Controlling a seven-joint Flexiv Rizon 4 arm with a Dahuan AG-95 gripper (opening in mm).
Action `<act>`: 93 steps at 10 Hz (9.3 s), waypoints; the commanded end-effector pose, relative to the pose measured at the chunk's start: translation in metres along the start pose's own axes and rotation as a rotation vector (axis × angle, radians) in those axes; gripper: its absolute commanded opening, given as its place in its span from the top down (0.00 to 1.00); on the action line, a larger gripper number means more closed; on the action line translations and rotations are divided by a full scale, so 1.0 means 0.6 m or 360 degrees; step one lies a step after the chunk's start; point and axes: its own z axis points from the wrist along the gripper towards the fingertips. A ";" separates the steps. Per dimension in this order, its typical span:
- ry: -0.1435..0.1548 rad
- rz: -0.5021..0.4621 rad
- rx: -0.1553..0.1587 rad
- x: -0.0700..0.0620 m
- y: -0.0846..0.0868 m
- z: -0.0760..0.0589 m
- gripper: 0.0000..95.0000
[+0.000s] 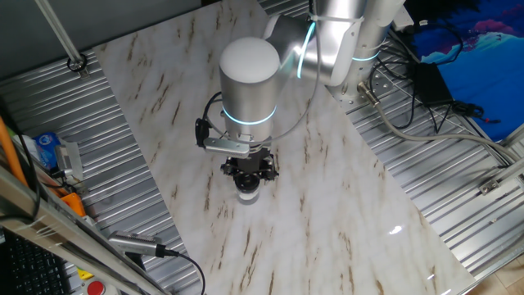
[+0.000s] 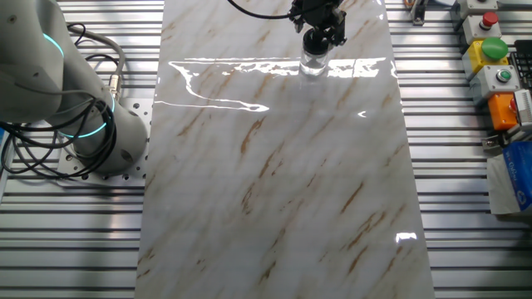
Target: Screw the lid onto the jar
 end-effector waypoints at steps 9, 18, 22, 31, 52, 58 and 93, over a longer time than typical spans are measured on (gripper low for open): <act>-0.0027 0.0100 0.0013 0.001 0.001 -0.001 1.00; -0.0041 0.0358 0.0069 0.001 0.001 -0.002 1.00; -0.0076 0.0524 0.0091 0.002 0.001 -0.002 1.00; -0.0150 0.0580 0.0135 0.002 0.001 -0.002 0.60; -0.0114 0.0329 0.0152 0.002 0.001 -0.004 0.00; -0.0114 0.0329 0.0152 0.002 0.001 -0.004 0.00; 0.0117 -0.0829 -0.0176 -0.029 -0.007 -0.030 0.00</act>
